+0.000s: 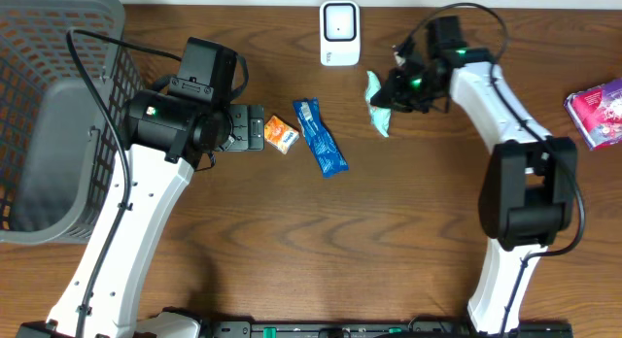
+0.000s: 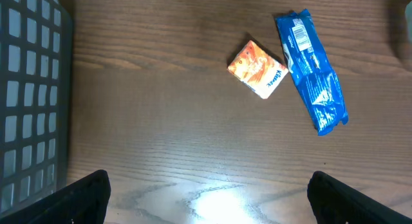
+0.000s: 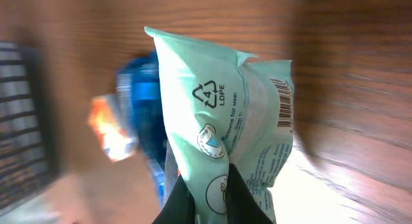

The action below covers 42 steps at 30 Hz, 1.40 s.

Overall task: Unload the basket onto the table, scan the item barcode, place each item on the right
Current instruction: 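Carry the green pack right and set it beside the purple pack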

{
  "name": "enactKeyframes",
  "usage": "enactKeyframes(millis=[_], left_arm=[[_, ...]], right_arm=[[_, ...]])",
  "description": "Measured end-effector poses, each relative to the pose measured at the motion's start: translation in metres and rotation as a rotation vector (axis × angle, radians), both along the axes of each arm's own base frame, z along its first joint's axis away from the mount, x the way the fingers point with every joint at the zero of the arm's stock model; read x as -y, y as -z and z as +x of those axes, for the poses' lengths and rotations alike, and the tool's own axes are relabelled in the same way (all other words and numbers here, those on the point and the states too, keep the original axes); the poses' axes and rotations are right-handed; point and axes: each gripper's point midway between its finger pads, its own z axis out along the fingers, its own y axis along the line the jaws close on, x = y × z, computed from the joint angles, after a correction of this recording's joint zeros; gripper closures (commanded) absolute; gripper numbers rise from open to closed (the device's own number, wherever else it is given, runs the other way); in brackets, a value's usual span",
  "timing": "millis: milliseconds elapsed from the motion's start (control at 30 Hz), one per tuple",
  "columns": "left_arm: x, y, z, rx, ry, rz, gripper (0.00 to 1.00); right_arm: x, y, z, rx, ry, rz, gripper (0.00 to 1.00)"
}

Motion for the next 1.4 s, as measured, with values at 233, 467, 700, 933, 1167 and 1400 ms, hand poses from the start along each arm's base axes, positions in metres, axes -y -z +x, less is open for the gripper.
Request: enactKeyframes(millis=[233,467,700,933,1167,1400], left_arm=[[0.000,0.000,0.000,0.000,0.000,0.000,0.02],[0.000,0.000,0.000,0.000,0.000,0.000,0.02],[0.000,0.000,0.000,0.000,0.000,0.000,0.02],[0.000,0.000,0.000,0.000,0.000,0.000,0.02],[0.000,0.000,0.000,0.000,0.000,0.000,0.02],[0.000,0.000,0.000,0.000,0.000,0.000,0.02]], right_arm=[[0.030,0.041,-0.032,-0.116,0.066,0.200,0.86],[0.110,0.058,-0.039,-0.248,0.266,0.023,0.51],[0.145,0.025,-0.022,-0.153,0.253,-0.270,0.29],[0.127,0.028,-0.019,-0.099,0.185,-0.338,0.30],[0.118,0.072,-0.033,-0.102,0.182,-0.311,0.35],[0.093,0.077,-0.026,-0.003,0.209,-0.190,0.98]])
